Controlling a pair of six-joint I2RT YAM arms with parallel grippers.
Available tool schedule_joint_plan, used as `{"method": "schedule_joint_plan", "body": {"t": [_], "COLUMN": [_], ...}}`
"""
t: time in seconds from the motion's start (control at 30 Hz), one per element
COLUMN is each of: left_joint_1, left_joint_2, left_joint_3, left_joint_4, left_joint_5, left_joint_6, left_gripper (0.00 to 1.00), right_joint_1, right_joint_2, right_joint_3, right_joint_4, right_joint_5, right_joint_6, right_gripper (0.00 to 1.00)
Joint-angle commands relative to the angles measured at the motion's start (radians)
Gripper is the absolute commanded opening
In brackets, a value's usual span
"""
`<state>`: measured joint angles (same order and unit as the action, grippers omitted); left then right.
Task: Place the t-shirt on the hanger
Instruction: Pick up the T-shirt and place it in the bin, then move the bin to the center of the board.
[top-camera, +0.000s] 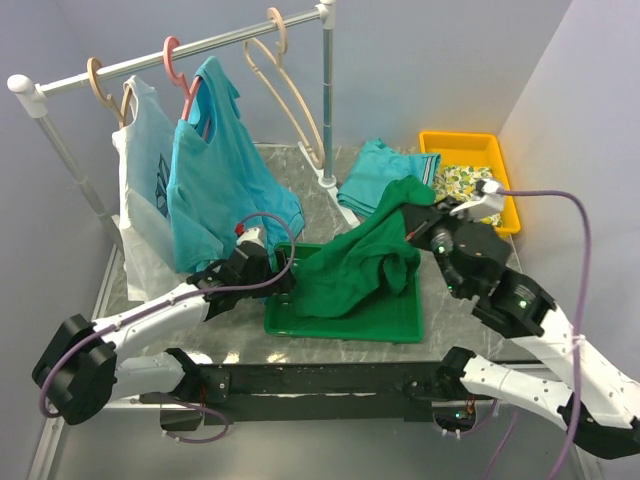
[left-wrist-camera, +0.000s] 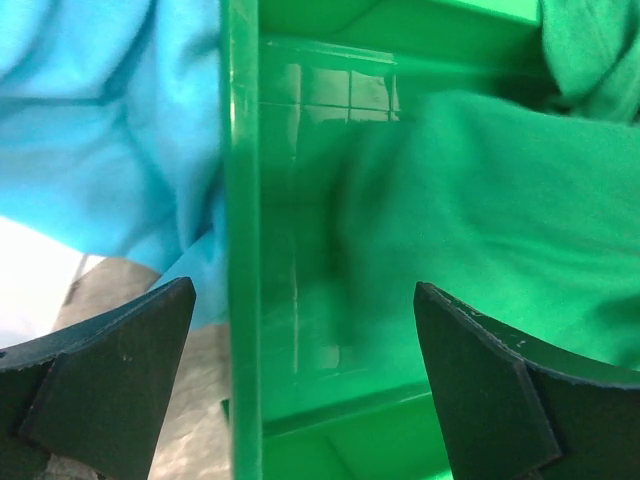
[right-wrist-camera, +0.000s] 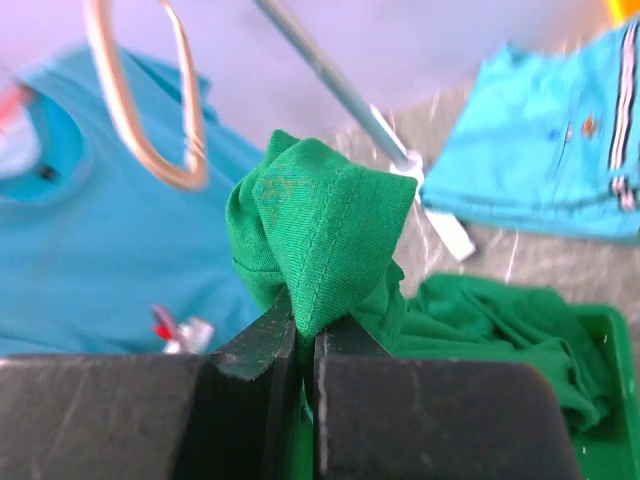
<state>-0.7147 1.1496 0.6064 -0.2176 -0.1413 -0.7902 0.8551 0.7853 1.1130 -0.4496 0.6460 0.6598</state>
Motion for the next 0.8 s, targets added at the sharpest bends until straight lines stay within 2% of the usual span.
{"method": "schedule_joint_plan", "body": {"t": [0.0,0.33,0.47,0.57,0.77], "left_joint_1": [0.000,-0.101,-0.144,-0.187,-0.262], "left_joint_2": [0.039,0.153,0.219,0.284,0.432], "left_joint_3": [-0.010,0.059,0.084,0.099,0.243], "left_joint_4": [0.104,0.168,0.210,0.296,0.340], "left_joint_5": [0.037,0.014,-0.001,-0.009,-0.038], "left_joint_6": [-0.060,-0.086,-0.150,-0.182,-0.221], "left_gripper": [0.98,0.99,0.99,0.99,0.99], "right_joint_1": [0.002,0.002,0.002,0.002,0.002], "right_joint_2": [-0.038,-0.003,0.025,0.068,0.149], "right_joint_3": [0.112,0.323,0.409,0.493,0.608], "right_joint_4": [0.008,0.118,0.164,0.184,0.216], "right_joint_5": [0.070,0.049,0.060,0.070,0.113], "right_joint_6": [-0.065,-0.178,-0.238,-0.287,-0.374], "right_gripper": [0.00,0.00,0.00,0.00,0.00]}}
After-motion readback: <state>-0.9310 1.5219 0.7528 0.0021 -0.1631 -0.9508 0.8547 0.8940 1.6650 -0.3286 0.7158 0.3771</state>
